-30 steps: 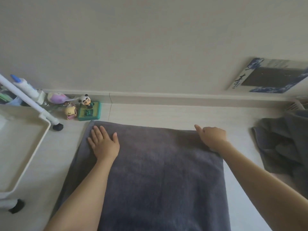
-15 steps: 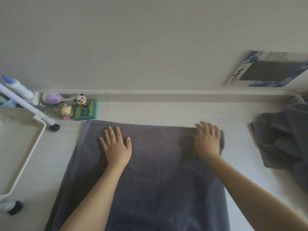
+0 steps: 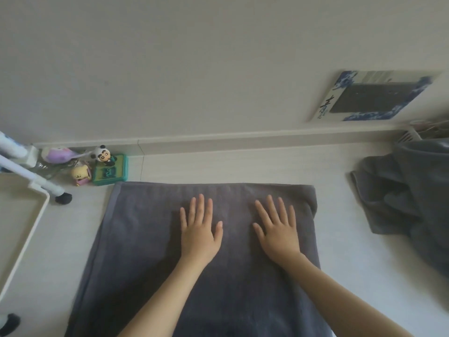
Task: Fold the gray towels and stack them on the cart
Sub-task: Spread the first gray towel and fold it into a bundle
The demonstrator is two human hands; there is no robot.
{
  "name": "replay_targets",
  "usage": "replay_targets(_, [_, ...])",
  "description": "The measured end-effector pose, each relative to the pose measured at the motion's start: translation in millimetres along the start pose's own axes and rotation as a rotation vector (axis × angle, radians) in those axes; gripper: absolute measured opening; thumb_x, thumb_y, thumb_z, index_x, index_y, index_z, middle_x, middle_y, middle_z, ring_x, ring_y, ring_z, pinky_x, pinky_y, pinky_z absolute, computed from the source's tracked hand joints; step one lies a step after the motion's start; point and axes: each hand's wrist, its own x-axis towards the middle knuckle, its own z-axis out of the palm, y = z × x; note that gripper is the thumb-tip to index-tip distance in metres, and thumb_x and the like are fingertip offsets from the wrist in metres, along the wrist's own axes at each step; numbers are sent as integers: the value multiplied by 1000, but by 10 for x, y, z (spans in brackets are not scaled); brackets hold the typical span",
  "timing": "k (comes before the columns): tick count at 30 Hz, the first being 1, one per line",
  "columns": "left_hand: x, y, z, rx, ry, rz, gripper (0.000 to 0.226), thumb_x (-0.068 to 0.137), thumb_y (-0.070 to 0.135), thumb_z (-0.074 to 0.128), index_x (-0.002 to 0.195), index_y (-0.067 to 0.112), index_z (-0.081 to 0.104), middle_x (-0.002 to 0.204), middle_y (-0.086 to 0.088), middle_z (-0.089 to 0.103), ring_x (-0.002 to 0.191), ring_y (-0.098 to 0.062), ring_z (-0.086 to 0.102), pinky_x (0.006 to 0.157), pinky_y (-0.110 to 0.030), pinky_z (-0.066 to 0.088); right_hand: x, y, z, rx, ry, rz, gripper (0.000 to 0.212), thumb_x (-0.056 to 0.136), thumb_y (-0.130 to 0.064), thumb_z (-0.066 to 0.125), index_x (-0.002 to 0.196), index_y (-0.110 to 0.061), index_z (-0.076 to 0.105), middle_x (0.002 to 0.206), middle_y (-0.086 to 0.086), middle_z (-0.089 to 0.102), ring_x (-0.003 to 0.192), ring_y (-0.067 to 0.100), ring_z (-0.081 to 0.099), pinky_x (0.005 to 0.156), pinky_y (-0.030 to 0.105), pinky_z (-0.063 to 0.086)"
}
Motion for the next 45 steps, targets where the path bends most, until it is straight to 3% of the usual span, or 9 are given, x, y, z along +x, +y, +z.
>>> replay_targets(3, [-123, 41, 79, 61, -20, 119, 67, 89, 54, 31, 147, 20, 29, 154, -8, 27, 142, -31, 26, 111, -55, 11, -184, 121, 101, -29, -25, -54, 61, 94, -61, 9, 147, -33, 21, 153, 2, 28, 142, 28, 19, 112, 47, 7])
replay_targets(8, [-100, 145, 30, 81, -52, 39, 70, 85, 52, 29, 144, 14, 37, 152, -13, 32, 140, -33, 30, 111, -55, 7, -266, 418, -42, 196, 0, 379, 67, 93, -53, 35, 150, -25, 12, 157, 17, 6, 143, 36, 10, 114, 47, 9])
replay_targets(15, [-249, 433, 129, 32, -77, 196, 66, 91, 48, 22, 148, 16, 24, 156, -8, 20, 144, -25, 18, 112, -49, 7, -536, 467, -285, 789, -7, 694, 55, 90, -36, 56, 131, -5, 35, 125, 19, 55, 113, 37, 53, 89, 42, 45])
replay_targets(18, [-211, 459, 95, -54, -86, 186, 74, 84, 54, -3, 150, 20, 0, 156, -1, -10, 144, -16, -13, 117, -41, -13, -601, 340, -476, 774, 117, 643, 45, 89, -31, 58, 125, -12, 40, 121, 12, 58, 106, 34, 56, 83, 38, 45])
replay_targets(23, [-310, 358, -27, -320, 85, 77, 75, 87, 48, 7, 147, 7, 28, 157, -12, 15, 147, -24, 10, 118, -37, 0, -668, -259, -623, 528, 162, 103, 49, 89, -31, 55, 136, -26, 41, 126, 5, 48, 107, 30, 55, 85, 36, 46])
replay_targets(26, [-383, 298, -42, -370, 113, 43, 74, 87, 45, 9, 146, 5, 30, 156, -14, 18, 146, -24, 14, 119, -37, 3, -772, -497, -459, 441, 56, -111, 31, 91, -38, 52, 116, -24, 63, 120, 0, 56, 107, 22, 57, 81, 31, 47])
replay_targets(30, [-480, 208, -15, -472, 109, -21, 77, 86, 47, 5, 147, 5, 27, 157, -11, 15, 147, -19, 8, 118, -31, -4, -894, -505, -285, 444, 138, 160, 25, 93, -37, 47, 105, -21, 63, 108, -1, 61, 99, 22, 58, 75, 32, 44])
replay_targets(36, [-531, 141, 117, -299, 58, 9, 82, 84, 53, 0, 149, 8, 21, 158, -8, 12, 147, -18, 4, 117, -32, -9, -968, -724, 23, 331, 173, 371, 35, 69, -43, 75, 82, -15, 60, 80, 6, 61, 75, 30, 58, 68, 39, 47])
replay_targets(45, [-524, 191, 138, -150, 20, -19, 85, 81, 56, -8, 151, 11, 13, 159, -7, 4, 147, -19, -1, 117, -36, -10, -952, -854, 113, 253, 149, 332, 28, 67, -25, 81, 63, -13, 56, 65, 7, 58, 61, 30, 55, 58, 35, 45])
